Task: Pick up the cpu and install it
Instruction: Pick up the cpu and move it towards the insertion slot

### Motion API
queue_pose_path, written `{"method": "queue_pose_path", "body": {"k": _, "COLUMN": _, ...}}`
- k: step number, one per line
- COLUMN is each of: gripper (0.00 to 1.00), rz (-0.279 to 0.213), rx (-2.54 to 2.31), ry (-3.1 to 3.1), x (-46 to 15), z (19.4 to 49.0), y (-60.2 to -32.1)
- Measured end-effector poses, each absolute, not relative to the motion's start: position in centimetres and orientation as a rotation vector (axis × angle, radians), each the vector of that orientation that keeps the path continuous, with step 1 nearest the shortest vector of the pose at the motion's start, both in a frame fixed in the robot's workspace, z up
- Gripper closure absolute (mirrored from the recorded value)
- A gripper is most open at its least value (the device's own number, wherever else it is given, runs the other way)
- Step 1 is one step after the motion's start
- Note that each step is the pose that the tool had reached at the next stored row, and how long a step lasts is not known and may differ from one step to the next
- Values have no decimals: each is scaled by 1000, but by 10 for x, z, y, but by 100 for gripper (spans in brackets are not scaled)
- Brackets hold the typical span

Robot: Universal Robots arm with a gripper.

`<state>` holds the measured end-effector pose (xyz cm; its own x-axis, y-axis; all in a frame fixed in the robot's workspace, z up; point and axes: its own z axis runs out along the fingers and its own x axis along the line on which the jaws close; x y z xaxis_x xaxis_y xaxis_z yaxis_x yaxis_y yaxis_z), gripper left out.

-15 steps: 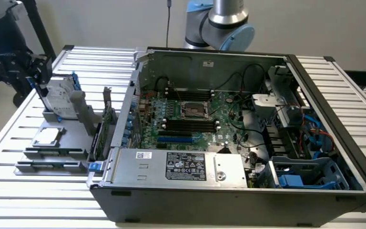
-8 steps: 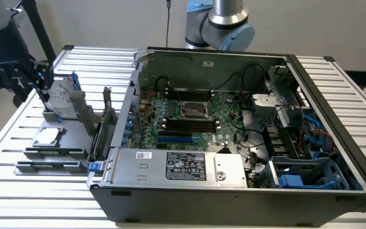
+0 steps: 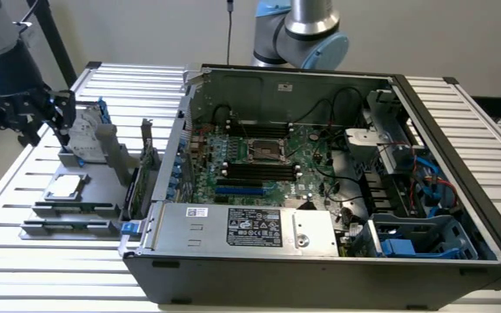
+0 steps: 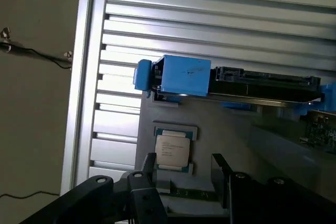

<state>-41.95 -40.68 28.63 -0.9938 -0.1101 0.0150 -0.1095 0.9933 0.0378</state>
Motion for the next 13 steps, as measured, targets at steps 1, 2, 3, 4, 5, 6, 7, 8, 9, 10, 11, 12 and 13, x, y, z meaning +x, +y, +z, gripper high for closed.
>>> {"method": "queue_pose_path", "body": {"k": 1, "gripper": 46, "rz": -58, "rx": 175, "ry": -3119, "x": -420, "z": 284, "y": -407}}
{"method": "queue_pose_path", "body": {"k": 2, "gripper": 46, "rz": -58, "rx": 178, "ry": -3119, "x": -420, "z": 283, "y": -407}}
{"method": "queue_pose_path", "body": {"k": 3, "gripper": 46, "rz": -58, "rx": 181, "ry": -3119, "x": -421, "z": 281, "y": -407}}
{"method": "queue_pose_path", "body": {"k": 4, "gripper": 46, "rz": -58, "rx": 183, "ry": -3118, "x": -421, "z": 279, "y": -407}}
{"method": "queue_pose_path", "body": {"k": 5, "gripper": 46, "rz": -58, "rx": 187, "ry": -3118, "x": -421, "z": 277, "y": -407}}
{"method": "queue_pose_path", "body": {"k": 6, "gripper": 46, "rz": -57, "rx": 189, "ry": -3118, "x": -422, "z": 275, "y": -407}}
{"method": "queue_pose_path", "body": {"k": 7, "gripper": 46, "rz": -57, "rx": 192, "ry": -3117, "x": -422, "z": 274, "y": -407}}
{"method": "queue_pose_path", "body": {"k": 8, "gripper": 46, "rz": -57, "rx": 194, "ry": -3117, "x": -422, "z": 272, "y": -407}}
{"method": "queue_pose_path", "body": {"k": 9, "gripper": 46, "rz": -58, "rx": 196, "ry": -3117, "x": -423, "z": 270, "y": -407}}
{"method": "queue_pose_path", "body": {"k": 10, "gripper": 46, "rz": -58, "rx": 198, "ry": -3117, "x": -423, "z": 268, "y": -407}}
{"method": "queue_pose_path", "body": {"k": 11, "gripper": 46, "rz": -57, "rx": 199, "ry": -3117, "x": -423, "z": 266, "y": -407}}
{"method": "queue_pose_path", "body": {"k": 12, "gripper": 46, "rz": -57, "rx": 199, "ry": -3117, "x": -423, "z": 264, "y": -407}}
{"method": "queue_pose_path", "body": {"k": 13, "gripper": 46, "rz": -57, "rx": 199, "ry": -3117, "x": -424, "z": 263, "y": -407}}
